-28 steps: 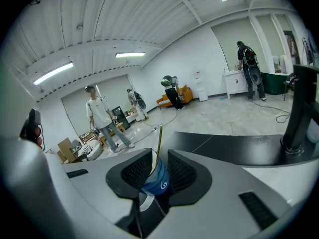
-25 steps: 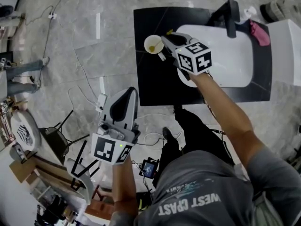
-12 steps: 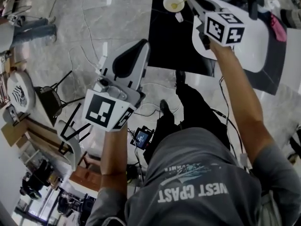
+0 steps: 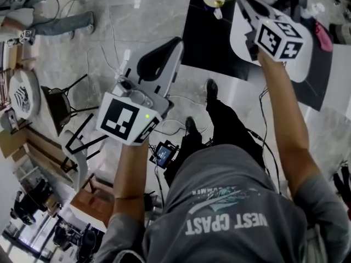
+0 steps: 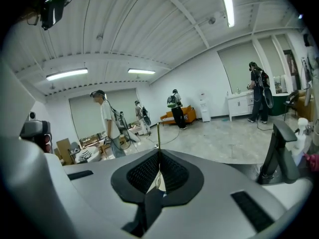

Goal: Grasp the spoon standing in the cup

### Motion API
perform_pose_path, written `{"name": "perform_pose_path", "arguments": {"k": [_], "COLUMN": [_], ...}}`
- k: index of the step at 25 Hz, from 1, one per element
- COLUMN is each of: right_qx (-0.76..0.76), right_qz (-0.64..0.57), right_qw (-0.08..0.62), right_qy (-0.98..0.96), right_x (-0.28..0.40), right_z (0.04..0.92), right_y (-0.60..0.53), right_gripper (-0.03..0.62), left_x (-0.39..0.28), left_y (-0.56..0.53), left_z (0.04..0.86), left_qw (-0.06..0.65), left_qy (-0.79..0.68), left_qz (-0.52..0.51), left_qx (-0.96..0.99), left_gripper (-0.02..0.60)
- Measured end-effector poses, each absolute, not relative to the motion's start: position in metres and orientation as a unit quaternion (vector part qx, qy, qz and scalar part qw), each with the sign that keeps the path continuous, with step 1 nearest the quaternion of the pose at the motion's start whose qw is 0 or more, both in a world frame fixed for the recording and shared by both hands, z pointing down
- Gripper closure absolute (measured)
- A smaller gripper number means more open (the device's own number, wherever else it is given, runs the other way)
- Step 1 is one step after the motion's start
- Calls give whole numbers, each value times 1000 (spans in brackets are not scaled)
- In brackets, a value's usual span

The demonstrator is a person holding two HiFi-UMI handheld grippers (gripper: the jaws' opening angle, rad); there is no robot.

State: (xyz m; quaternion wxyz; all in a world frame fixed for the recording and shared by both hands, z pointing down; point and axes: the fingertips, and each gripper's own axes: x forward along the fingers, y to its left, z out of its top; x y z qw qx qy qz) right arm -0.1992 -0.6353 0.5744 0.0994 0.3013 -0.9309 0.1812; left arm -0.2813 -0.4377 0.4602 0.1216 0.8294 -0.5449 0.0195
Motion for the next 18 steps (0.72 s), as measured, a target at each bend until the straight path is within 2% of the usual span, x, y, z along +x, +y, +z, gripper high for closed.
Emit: {"name": "perform_pose_path", "arguments": {"k": [18], "right_qx": [279], "right_qz": [77], "right_qw": [34], "right_qy": [-957], "right_x": [-176], "right_z": [408], "right_y": [-510], "right_gripper": [562], "left_x": [-274], "left_y": [-337], "left_z": [381], "left_qw": [40], "left_qy": [-540], "left_qz": [-10], "left_qx": [841], "left_gripper": [580]}}
